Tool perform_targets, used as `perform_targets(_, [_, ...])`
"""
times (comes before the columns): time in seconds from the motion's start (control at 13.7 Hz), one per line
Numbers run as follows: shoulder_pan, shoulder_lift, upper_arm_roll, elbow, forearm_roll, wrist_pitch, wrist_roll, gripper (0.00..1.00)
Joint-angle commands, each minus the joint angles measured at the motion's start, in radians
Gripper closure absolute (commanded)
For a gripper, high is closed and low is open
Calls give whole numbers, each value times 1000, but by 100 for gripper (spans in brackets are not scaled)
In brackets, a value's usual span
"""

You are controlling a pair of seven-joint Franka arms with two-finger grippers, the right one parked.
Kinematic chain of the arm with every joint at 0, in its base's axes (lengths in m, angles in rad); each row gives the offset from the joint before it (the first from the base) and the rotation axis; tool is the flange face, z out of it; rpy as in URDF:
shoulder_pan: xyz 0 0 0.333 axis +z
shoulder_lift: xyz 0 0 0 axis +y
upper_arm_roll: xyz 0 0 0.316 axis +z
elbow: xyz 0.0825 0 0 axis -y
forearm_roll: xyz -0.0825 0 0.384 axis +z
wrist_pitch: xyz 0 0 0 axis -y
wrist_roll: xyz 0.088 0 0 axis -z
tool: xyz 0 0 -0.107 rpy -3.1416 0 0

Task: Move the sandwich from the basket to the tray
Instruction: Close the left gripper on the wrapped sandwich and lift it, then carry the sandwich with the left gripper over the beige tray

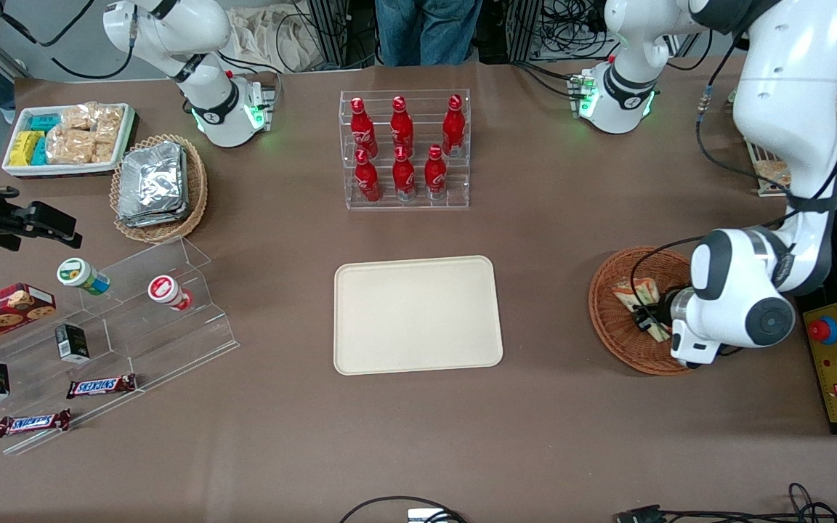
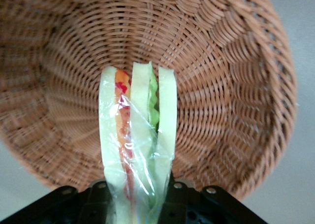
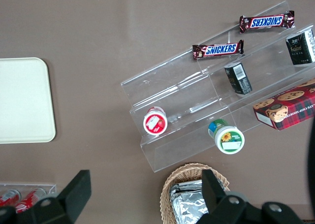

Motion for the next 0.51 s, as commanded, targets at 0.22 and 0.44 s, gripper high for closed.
perform_targets(0.22, [-9,-115,-72,97,-5,-115,124,94])
perform_targets(0.44, [-9,-101,-163,140,-4,-113,206,95])
